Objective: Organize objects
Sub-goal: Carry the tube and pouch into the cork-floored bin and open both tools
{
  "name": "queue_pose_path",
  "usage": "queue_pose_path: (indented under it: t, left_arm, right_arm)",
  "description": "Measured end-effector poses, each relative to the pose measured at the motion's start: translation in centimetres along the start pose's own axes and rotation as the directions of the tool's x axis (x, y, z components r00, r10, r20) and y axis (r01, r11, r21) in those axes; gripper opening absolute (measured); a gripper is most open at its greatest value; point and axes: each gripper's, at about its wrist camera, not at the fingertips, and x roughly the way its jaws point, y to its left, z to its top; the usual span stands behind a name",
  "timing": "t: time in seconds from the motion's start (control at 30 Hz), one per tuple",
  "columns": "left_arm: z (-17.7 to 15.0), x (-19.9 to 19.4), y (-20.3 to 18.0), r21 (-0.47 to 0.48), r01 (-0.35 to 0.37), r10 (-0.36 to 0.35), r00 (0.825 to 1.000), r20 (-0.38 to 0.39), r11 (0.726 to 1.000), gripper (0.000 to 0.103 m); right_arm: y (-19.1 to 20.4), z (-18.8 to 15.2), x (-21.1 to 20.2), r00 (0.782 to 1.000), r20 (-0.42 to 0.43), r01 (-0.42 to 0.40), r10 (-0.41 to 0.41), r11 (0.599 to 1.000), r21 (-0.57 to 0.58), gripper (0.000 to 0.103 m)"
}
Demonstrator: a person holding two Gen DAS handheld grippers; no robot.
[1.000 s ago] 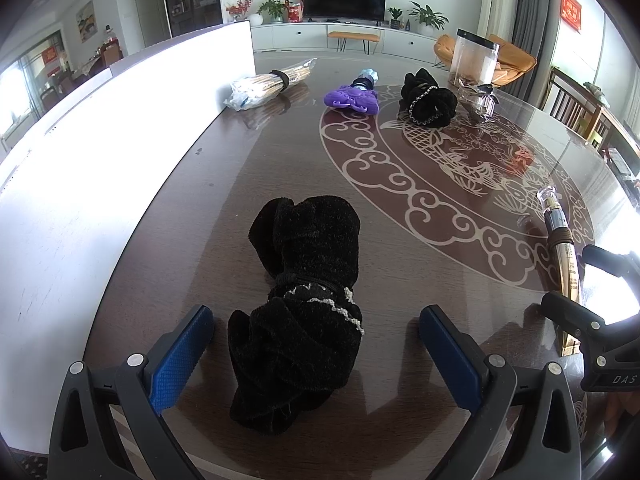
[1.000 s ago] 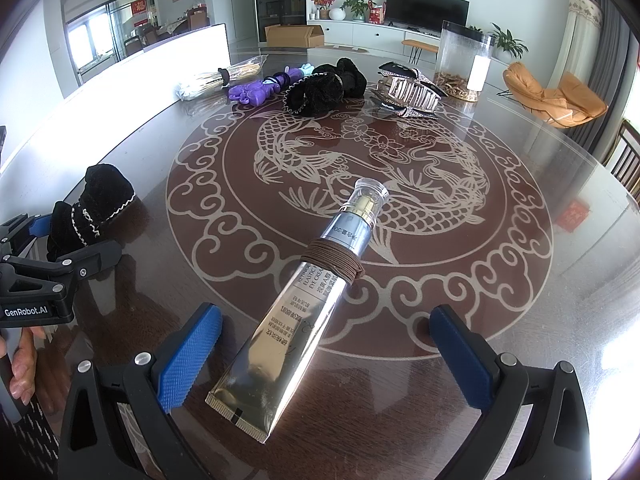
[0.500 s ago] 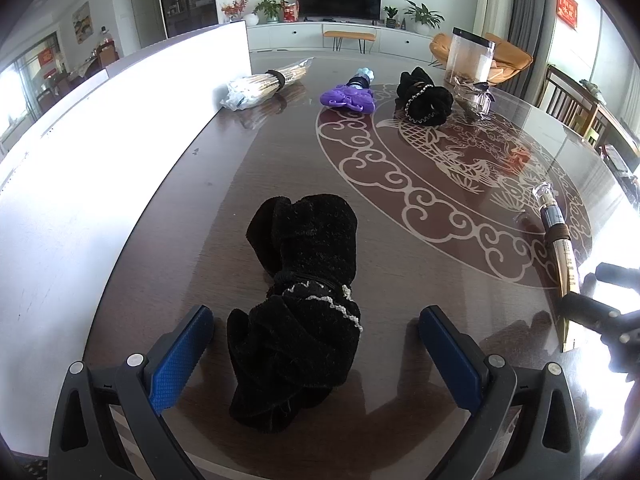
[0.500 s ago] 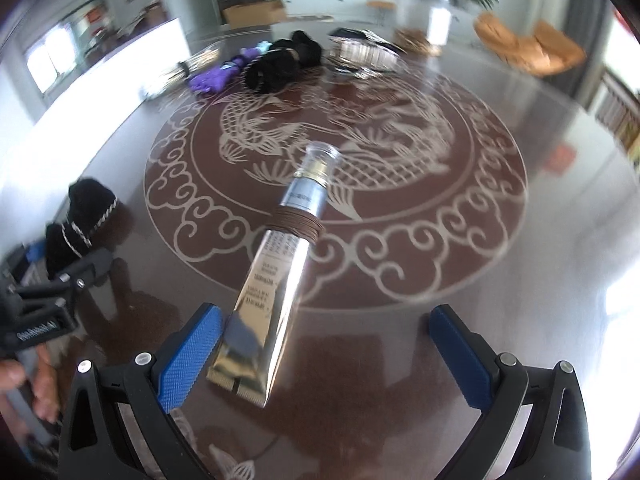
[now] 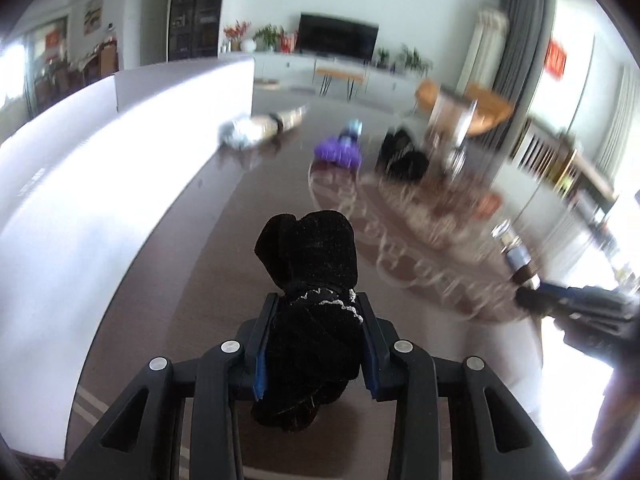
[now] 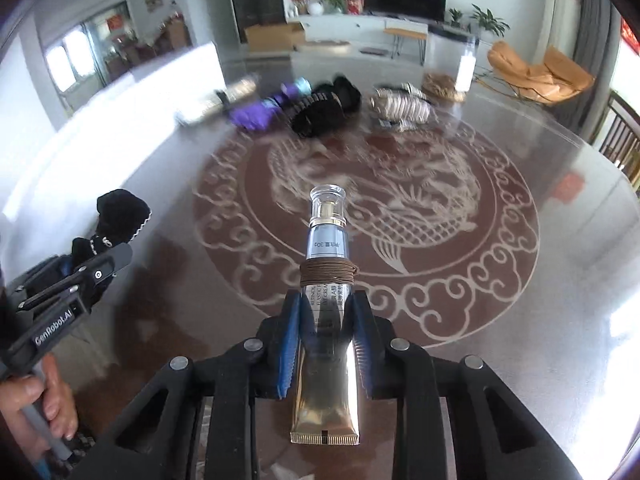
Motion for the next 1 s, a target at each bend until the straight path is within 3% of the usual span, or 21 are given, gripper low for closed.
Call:
queue_pose_path:
  t: [0.23,0.4,0.57,0.7,0.8,0.83,0.87,0.9,0.93,1.0]
  left_arm:
    - [1.2,-7.4,3.3,-0.132,0.050,-0.033,0.991,0.127,0.990,0.036]
    - [5.7,-12.3,8.8,-0.216,-0.033,0.077,0.978,0.196,0.976,0.036]
    - [8.9,-13.2,16.4,-0.284,-0.186,0.231,0.964,0.134,0.941,0.036]
    - [9.2,-11.4,21.1,-0.310,-0.274,0.295,0.955,0.023,0.911,0.036]
    - [8.7,-9.3,23.4,-0.306,-0.355,0.348,0.934,-0.077,0.884,0.040]
    - [8.6,-8.6,24.0,-0.297,-0.379,0.361,0.925,-0.117,0.876,0.047]
    - [8.5,-7.5,24.4,-0.285,-0.411,0.376,0.911,-0.171,0.866,0.062]
    - [8.2,-6.9,24.7,-0.276,-0.439,0.393,0.896,-0.206,0.855,0.070]
    - [7.9,-6.6,24.9,-0.268,-0.459,0.411,0.885,-0.217,0.847,0.077]
    - [7.4,-7.1,24.5,-0.264,-0.454,0.415,0.890,-0.190,0.851,0.077]
  right_arm:
    - [2.7,2.7,-3.9,0.989,0.097,-0.107,0.108,0.994,-0.010,0.026]
    - [9.5,8.4,-6.6,0.944,0.199,-0.246,0.263,0.964,-0.104,0.026]
    - [19.0,14.0,-7.2,0.875,0.225,-0.381,0.429,0.896,-0.227,0.026]
    - [27.0,16.5,-5.1,0.839,0.166,-0.460,0.519,0.838,-0.295,0.027]
    - [31.7,16.8,-2.1,0.846,0.104,-0.468,0.523,0.821,-0.326,0.027]
    - [33.1,16.7,-0.7,0.856,0.064,-0.466,0.513,0.819,-0.336,0.028]
    - [34.4,16.6,1.0,0.871,0.014,-0.458,0.491,0.821,-0.340,0.035]
    - [35.2,16.4,2.2,0.877,-0.025,-0.459,0.479,0.822,-0.336,0.042]
    - [35.5,16.2,3.3,0.880,-0.056,-0.462,0.471,0.824,-0.329,0.056]
    - [35.0,15.6,3.7,0.886,-0.047,-0.450,0.461,0.832,-0.324,0.066]
